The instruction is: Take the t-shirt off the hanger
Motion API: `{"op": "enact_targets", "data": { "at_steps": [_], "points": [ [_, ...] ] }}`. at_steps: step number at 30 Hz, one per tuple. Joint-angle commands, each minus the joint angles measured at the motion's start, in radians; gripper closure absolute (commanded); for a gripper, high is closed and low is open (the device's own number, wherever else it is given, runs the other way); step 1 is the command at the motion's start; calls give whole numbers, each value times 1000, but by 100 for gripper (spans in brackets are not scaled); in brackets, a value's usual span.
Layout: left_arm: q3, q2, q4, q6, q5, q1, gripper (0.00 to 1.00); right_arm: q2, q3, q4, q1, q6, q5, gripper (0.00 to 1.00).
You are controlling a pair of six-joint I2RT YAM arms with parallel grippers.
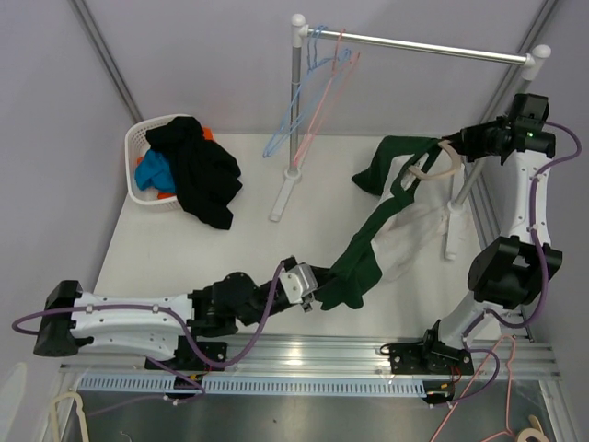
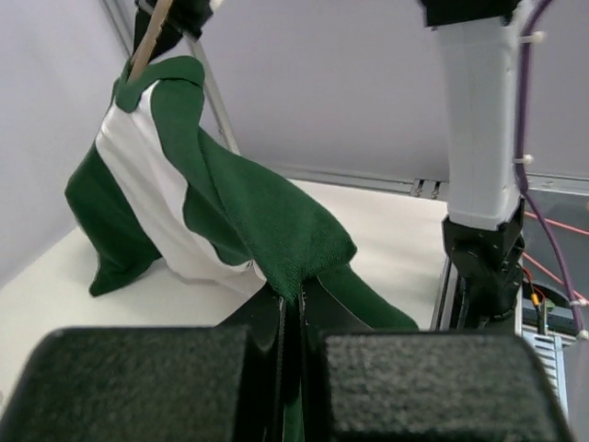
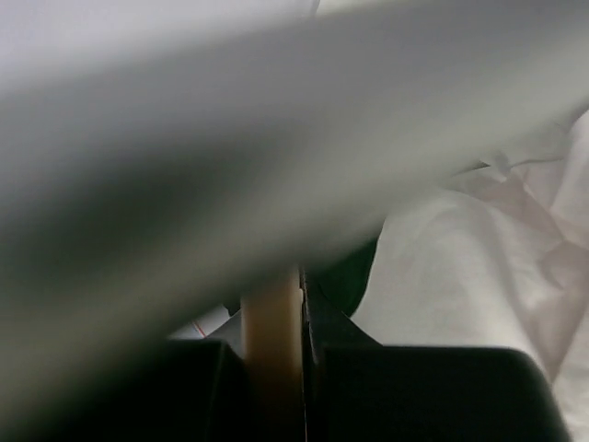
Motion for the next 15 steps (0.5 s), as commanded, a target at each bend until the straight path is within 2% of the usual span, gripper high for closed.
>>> {"op": "enact_targets", "data": {
  "at_steps": [1, 3, 4, 5, 7, 8, 9, 11, 15],
  "points": [
    [125, 66, -28, -98, -23, 63, 99, -94, 67, 63, 47, -51, 74, 100],
    [247, 161, -188, -206, -16, 161, 99, -183, 58, 52, 87, -124, 142, 100],
    [283, 199, -249, -334, 22, 202, 99, -214, 56, 52, 146, -162, 221, 100],
    [409, 242, -386, -388, 64, 242, 99, -245, 56, 46, 182, -193, 267, 100],
    [508, 391, -533, -494, 145, 333, 99, -323, 52, 29, 251, -293, 341, 100],
    [657, 443, -649, -513, 150, 365, 99, -346, 35, 24, 326, -317, 410, 100],
    [706, 542, -699, -531, 156, 377, 99, -390, 20, 23, 354, -363, 427, 100],
    [855, 623, -789, -554, 155, 408, 99, -432, -46, 32, 395, -409, 464, 100],
    [959, 753, -806, -666, 231, 488, 99, -547, -193, 142, 403, -514, 521, 100]
  ]
}}
